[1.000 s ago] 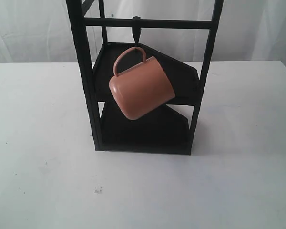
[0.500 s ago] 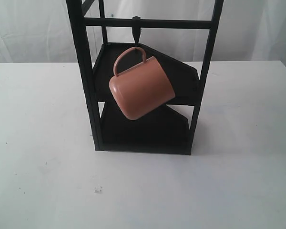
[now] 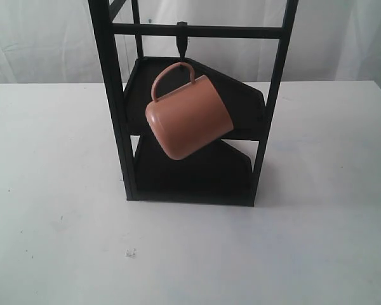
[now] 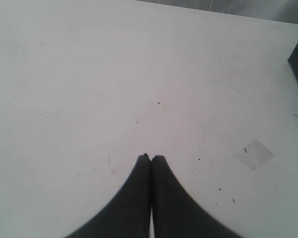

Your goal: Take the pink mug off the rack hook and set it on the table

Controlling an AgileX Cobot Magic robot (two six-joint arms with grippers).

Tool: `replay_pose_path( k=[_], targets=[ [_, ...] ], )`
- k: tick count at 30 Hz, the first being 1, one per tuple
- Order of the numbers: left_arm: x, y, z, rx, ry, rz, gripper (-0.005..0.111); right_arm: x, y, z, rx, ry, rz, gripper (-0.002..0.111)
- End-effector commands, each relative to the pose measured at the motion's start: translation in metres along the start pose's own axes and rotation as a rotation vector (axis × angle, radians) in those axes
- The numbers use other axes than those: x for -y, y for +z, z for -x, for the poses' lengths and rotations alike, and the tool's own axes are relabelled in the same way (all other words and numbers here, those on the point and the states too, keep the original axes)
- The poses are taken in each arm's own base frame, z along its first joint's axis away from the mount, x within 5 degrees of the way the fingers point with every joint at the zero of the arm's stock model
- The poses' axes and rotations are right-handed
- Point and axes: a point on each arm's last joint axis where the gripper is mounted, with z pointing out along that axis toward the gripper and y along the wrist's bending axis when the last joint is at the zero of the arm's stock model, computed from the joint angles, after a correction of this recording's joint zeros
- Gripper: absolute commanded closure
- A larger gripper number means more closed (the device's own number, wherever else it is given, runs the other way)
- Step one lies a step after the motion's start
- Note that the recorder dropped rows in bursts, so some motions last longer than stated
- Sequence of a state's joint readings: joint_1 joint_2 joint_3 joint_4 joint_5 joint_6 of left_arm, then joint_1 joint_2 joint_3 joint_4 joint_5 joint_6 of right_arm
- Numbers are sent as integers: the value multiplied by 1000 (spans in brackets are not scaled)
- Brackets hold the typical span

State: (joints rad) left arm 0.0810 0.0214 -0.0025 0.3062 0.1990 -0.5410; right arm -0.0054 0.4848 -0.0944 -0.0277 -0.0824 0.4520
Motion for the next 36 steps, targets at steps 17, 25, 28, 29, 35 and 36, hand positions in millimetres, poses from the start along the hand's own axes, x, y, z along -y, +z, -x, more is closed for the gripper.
replay_pose_path(
  k=[17, 25, 28, 29, 35, 36],
  targets=[
    [0, 0, -1, 2, 2, -6, 107, -98, 24, 24, -1033, -554, 438, 108],
    [0, 0, -1, 2, 2, -6, 107, -112, 36, 44, -800, -588, 491, 108],
    [0, 0, -1, 2, 2, -6, 107, -116, 38, 45, -769, -529, 510, 108],
    [0, 0, -1, 2, 2, -6, 107, -118, 37, 45, -766, -527, 532, 108],
    [0, 0, -1, 2, 2, -6, 107, -134, 15, 22, -822, -627, 893, 108],
    [0, 0, -1, 2, 2, -6, 107, -136, 9, 17, -831, -647, 969, 108]
  ],
)
